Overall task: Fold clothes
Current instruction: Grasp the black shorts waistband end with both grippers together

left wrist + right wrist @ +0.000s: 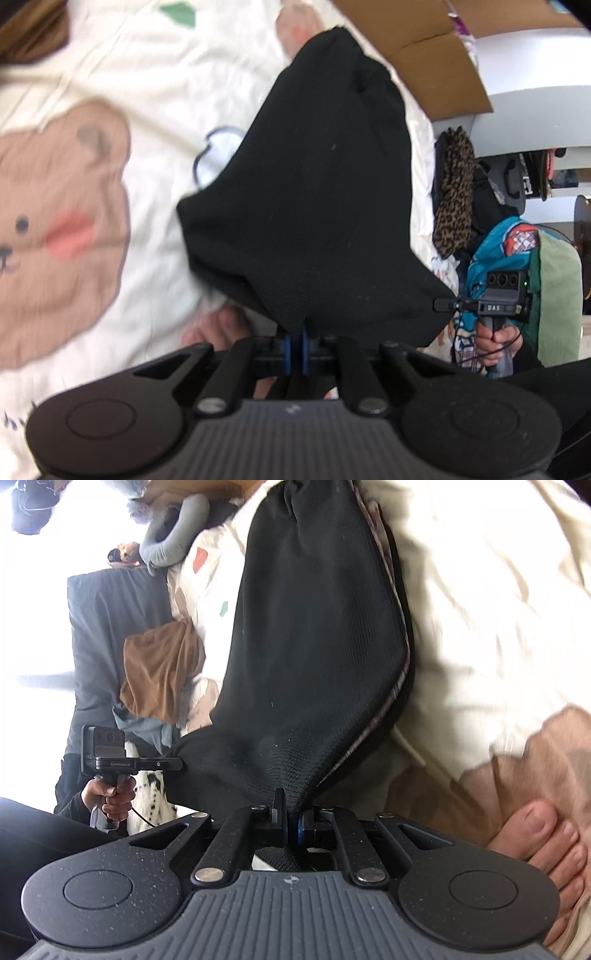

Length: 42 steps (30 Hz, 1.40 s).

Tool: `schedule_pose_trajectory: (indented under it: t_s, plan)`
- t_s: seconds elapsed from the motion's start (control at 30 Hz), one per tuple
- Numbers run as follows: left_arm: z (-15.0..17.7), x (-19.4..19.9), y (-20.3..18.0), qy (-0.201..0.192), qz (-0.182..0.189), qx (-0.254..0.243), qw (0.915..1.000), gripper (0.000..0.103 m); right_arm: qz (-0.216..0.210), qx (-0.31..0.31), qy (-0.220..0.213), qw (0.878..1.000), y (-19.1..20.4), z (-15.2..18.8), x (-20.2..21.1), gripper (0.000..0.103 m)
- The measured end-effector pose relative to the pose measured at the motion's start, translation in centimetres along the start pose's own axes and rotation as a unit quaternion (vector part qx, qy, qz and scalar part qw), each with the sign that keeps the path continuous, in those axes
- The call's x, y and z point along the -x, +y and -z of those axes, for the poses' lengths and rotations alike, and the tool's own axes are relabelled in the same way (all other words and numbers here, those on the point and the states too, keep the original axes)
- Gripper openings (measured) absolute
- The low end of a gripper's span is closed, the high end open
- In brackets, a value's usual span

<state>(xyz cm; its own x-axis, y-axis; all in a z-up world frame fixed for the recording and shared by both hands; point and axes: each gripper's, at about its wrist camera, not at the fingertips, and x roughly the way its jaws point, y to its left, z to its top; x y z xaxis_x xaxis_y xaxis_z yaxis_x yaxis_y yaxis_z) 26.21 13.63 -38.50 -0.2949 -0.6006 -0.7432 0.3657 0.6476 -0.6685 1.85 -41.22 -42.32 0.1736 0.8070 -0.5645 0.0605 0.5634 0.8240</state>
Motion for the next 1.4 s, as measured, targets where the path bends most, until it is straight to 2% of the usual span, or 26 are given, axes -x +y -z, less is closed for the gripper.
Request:
schedule_pose_trajectory:
  t_s: [0.53, 0.9, 1.17, 1.4]
  plan:
    - [-5.8, 0.1, -2.2, -0.09, -0.009, -0.017, 0.9957, 0.006, 0.011, 0.032, -0.08, 0.996, 2.0, -5.7, 1.0, 0.003]
    - [-9.8, -1.7, -2.6, -0.127, -0.021, -0.032, 0.9912, 0.006, 0.039, 0.051, -0.097, 0.993, 2.3, -9.1, 0.4, 0.003]
    - [-12.2, -3.3, -2.8, -0.124, -0.042, -0.054, 0.9899, 0.006, 0.059, 0.065, -0.109, 0.99, 2.4, -11.5, 0.0, 0.004]
    - [-13.4, -3.7, -2.4, -0.129, -0.049, -0.054, 0.989, 0.006, 0.07, 0.069, -0.117, 0.988, 2.3, -13.3, -0.5, 0.004]
